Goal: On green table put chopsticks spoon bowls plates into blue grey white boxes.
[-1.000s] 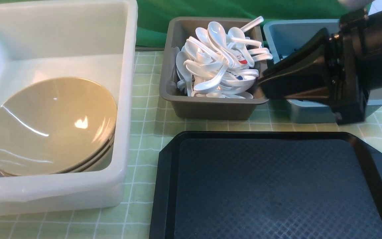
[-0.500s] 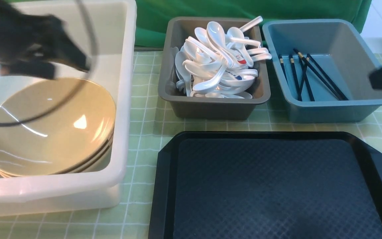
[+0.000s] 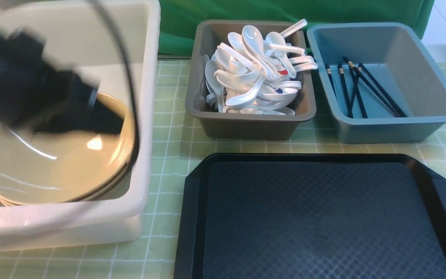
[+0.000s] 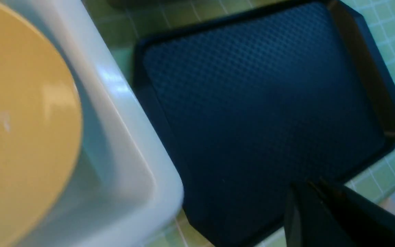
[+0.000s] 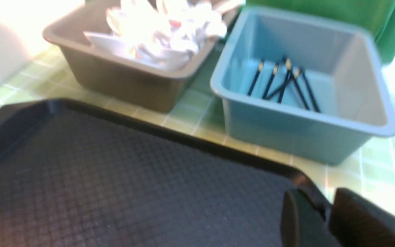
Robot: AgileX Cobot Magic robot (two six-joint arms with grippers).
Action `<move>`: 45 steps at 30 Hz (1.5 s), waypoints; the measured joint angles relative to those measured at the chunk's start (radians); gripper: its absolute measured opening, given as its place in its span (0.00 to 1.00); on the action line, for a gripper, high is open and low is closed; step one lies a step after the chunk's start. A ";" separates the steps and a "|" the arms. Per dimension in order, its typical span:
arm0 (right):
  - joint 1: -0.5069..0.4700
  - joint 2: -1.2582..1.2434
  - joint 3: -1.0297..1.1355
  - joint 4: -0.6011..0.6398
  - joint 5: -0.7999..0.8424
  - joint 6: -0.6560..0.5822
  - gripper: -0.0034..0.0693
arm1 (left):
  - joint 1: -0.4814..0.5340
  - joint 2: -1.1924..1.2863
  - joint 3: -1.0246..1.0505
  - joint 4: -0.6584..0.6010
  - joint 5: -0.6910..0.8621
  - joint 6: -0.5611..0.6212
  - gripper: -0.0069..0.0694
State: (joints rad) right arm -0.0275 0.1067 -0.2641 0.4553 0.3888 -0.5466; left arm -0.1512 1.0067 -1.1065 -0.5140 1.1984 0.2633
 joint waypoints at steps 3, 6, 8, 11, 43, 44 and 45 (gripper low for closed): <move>0.008 -0.102 0.016 0.006 0.037 0.007 0.10 | -0.003 -0.167 0.166 -0.016 -0.091 -0.015 0.09; 0.042 -0.117 0.017 0.008 0.039 0.021 0.08 | -0.003 -0.315 0.330 -0.052 -0.193 -0.013 0.09; 0.062 -0.117 0.017 0.008 0.038 0.022 0.08 | -0.004 -0.389 0.401 -0.068 -0.225 -0.001 0.09; 0.092 -0.113 0.017 0.008 0.007 0.024 0.08 | -0.004 -0.530 0.502 -0.085 -0.271 0.014 0.09; 0.097 -0.113 0.017 0.008 -0.017 0.024 0.08 | 0.108 -0.862 0.822 0.265 -0.860 -0.091 0.09; 0.097 -0.113 0.017 0.008 -0.017 0.024 0.08 | 0.112 -0.889 0.872 0.307 -0.894 -0.125 0.09; 0.097 -0.113 0.017 0.008 -0.017 0.024 0.09 | 0.113 -0.916 0.911 0.336 -0.925 -0.150 0.09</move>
State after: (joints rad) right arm 0.0696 -0.0062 -0.2466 0.4638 0.3714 -0.5224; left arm -0.0380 0.0908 -0.1959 -0.1776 0.2731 0.1134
